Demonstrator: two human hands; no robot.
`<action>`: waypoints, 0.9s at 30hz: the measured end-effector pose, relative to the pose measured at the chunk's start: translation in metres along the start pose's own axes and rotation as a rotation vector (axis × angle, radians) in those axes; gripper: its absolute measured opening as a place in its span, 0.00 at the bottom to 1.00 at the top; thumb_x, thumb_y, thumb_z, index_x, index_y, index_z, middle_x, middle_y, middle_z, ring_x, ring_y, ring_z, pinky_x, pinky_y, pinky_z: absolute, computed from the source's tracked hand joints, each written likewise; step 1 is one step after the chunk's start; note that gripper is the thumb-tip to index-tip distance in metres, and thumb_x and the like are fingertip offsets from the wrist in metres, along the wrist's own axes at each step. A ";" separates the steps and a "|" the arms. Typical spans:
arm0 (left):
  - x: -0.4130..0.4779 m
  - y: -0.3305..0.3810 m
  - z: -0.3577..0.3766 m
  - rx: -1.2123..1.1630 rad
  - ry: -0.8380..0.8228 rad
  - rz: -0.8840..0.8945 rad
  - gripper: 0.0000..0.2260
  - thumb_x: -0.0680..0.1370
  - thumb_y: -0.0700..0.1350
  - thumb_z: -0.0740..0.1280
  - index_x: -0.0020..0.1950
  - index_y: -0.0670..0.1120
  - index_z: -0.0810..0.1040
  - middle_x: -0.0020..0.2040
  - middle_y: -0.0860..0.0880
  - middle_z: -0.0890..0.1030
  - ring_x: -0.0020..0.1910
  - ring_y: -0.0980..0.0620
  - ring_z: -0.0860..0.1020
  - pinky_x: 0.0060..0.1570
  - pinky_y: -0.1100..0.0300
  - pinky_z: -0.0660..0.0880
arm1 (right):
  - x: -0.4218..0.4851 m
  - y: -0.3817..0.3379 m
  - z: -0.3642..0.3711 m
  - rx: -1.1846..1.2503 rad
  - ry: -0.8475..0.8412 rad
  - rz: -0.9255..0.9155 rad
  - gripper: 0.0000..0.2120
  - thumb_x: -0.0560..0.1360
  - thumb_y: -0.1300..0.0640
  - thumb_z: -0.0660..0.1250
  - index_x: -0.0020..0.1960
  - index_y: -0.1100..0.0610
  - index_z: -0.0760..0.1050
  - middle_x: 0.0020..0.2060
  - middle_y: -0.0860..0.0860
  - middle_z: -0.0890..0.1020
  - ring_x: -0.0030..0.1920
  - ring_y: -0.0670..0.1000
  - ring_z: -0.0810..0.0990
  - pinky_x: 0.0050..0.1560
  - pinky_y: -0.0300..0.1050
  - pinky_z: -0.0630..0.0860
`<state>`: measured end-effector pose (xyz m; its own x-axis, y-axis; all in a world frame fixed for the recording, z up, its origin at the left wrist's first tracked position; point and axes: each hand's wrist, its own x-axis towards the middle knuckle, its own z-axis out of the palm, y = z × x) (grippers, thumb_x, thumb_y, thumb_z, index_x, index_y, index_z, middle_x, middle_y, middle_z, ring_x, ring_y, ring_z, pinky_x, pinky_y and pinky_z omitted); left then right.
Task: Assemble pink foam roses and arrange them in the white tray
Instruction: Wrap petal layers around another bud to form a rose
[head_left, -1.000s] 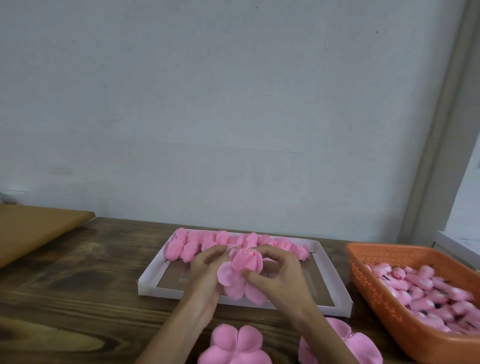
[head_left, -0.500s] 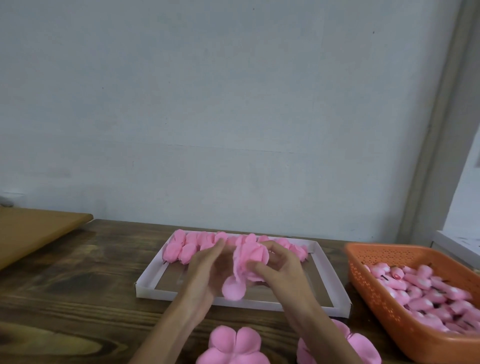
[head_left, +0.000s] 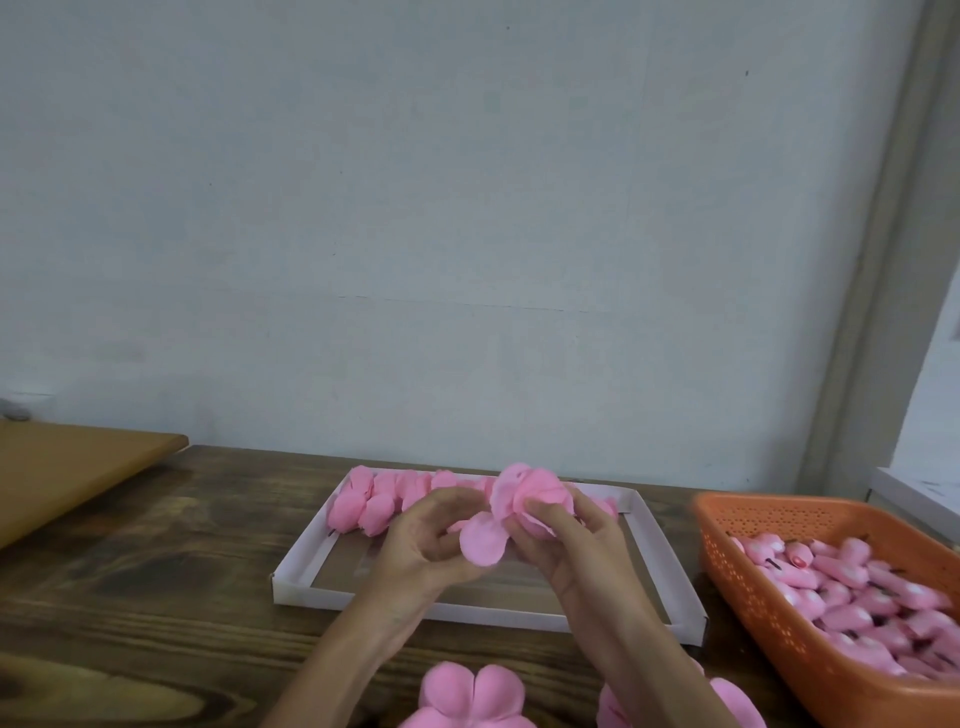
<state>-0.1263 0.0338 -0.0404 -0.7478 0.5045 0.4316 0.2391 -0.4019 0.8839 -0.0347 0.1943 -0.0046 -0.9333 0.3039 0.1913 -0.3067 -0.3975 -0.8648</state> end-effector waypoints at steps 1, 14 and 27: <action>0.000 0.001 0.002 0.029 0.019 0.017 0.26 0.63 0.49 0.87 0.58 0.48 0.86 0.59 0.41 0.86 0.57 0.43 0.85 0.52 0.50 0.82 | -0.001 0.000 0.001 0.027 0.001 0.017 0.12 0.78 0.66 0.69 0.59 0.71 0.78 0.56 0.65 0.84 0.58 0.62 0.85 0.66 0.59 0.78; -0.002 0.008 -0.005 -0.009 -0.047 0.025 0.27 0.67 0.43 0.85 0.64 0.44 0.81 0.63 0.38 0.82 0.61 0.41 0.82 0.55 0.46 0.81 | -0.004 0.001 0.005 0.210 -0.042 0.180 0.17 0.76 0.66 0.73 0.62 0.72 0.78 0.58 0.64 0.84 0.60 0.58 0.85 0.59 0.47 0.82; -0.005 0.020 0.005 -0.175 -0.010 0.028 0.16 0.61 0.48 0.88 0.40 0.43 0.87 0.46 0.44 0.82 0.47 0.43 0.80 0.46 0.49 0.77 | -0.010 -0.001 0.009 0.230 -0.209 0.312 0.21 0.74 0.63 0.72 0.65 0.70 0.77 0.65 0.65 0.80 0.62 0.57 0.83 0.56 0.42 0.82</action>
<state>-0.1146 0.0269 -0.0237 -0.7360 0.4982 0.4584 0.1480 -0.5423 0.8271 -0.0265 0.1836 -0.0016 -0.9983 -0.0334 0.0470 -0.0153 -0.6322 -0.7747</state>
